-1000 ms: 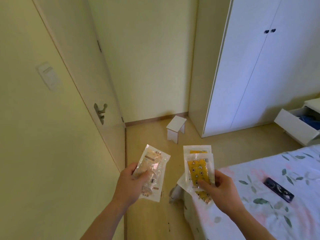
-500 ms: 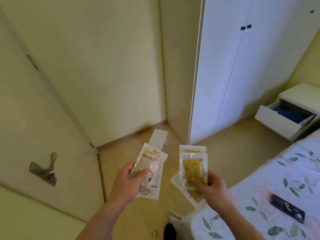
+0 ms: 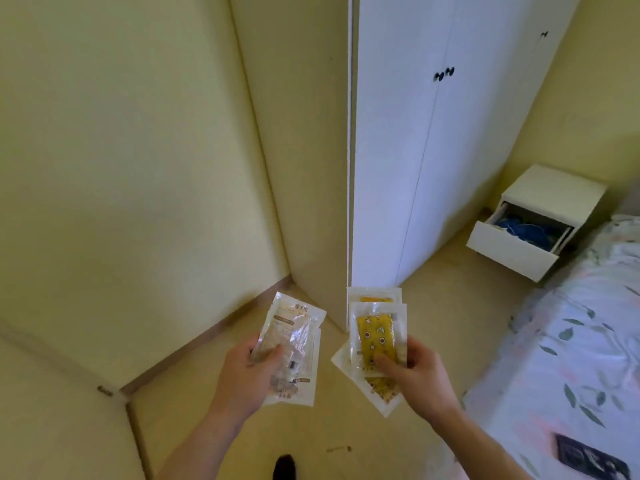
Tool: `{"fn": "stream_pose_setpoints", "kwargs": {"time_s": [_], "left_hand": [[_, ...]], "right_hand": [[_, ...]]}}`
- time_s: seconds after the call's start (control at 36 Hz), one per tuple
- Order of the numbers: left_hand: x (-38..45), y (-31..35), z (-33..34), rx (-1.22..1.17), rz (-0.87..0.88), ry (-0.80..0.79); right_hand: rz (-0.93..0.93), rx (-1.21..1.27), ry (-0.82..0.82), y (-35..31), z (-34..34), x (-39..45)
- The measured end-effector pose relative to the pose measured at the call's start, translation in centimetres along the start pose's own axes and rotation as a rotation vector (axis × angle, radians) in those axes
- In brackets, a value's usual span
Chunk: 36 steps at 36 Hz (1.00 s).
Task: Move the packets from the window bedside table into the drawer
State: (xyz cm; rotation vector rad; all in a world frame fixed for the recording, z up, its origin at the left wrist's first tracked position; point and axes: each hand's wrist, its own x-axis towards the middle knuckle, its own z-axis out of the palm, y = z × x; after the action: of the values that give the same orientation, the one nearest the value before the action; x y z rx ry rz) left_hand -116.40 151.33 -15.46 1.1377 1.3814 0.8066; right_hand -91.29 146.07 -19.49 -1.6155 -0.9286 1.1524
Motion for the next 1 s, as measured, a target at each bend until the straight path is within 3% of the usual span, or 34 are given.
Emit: {"fn": "stream_pose_setpoints", "kwargs": {"time_s": [0.28,0.5,0.64,1.0], "left_hand": [[18.3,4.1,2.8,0.191,0.059,-0.244],[28.8,8.8,10.7,0.227,0.072,-0.501],[33.7,11.8,17.7,0.277,0.144,-0.619],[44.7,18.8,39.0,0.296,0.158,-0.707]], "right_hand": [[0.044,0.098,0.329,-1.7,0.2,10.4],[0.117,0.137,0.579,-1.6,-3.8,15.3],[0.125,0.162,0.707,-1.6,-8.4,19.1],[0.145,0.159,0.772,-3.8,-27.0,32.9]]}}
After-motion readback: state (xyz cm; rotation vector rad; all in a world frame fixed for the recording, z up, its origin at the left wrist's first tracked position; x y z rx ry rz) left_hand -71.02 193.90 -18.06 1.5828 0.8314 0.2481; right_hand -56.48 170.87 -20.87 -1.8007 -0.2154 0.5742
